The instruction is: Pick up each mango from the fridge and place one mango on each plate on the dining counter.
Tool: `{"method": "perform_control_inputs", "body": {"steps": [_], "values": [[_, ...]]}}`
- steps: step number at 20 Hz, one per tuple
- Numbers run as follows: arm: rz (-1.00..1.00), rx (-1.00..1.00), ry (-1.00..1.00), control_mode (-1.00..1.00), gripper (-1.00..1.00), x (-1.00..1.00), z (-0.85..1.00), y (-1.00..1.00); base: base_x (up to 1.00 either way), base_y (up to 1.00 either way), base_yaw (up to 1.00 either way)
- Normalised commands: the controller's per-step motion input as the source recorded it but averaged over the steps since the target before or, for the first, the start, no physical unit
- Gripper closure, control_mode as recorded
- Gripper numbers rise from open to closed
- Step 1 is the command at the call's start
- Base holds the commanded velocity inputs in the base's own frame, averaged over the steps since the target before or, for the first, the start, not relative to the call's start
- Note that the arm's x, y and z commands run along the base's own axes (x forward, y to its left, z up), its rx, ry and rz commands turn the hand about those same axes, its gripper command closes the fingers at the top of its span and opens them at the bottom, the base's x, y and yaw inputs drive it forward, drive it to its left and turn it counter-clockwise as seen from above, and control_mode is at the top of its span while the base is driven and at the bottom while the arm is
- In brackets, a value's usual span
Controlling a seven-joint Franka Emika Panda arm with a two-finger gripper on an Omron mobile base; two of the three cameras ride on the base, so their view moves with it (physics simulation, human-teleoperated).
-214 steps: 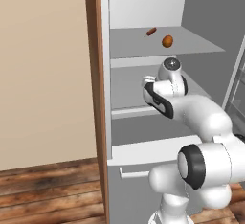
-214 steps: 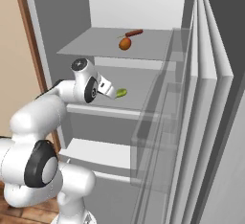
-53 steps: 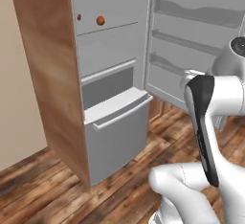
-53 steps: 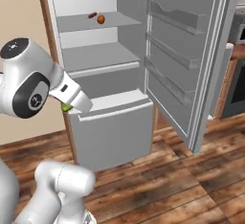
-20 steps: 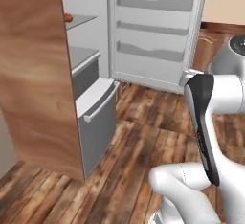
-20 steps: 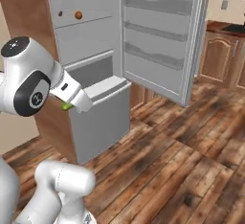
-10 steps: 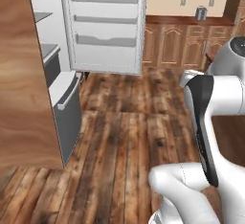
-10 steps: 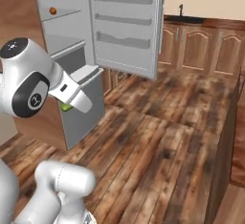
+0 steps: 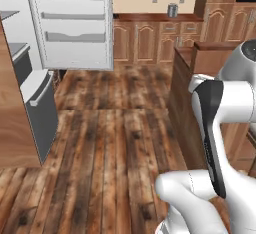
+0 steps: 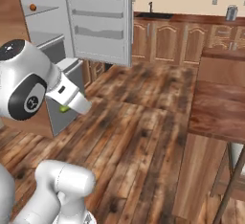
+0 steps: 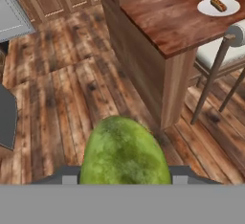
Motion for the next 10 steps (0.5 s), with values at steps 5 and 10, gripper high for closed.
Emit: {"method": "perform_control_inputs", "body": {"steps": [5,10], "values": [[0.0,0.0,0.0,1.0,1.0,0.0,0.0,0.0,-0.05,-0.95,-0.04],[0.0,0.0,0.0,1.0,1.0,0.0,0.0,0.0,0.0,-1.0,0.0]]}}
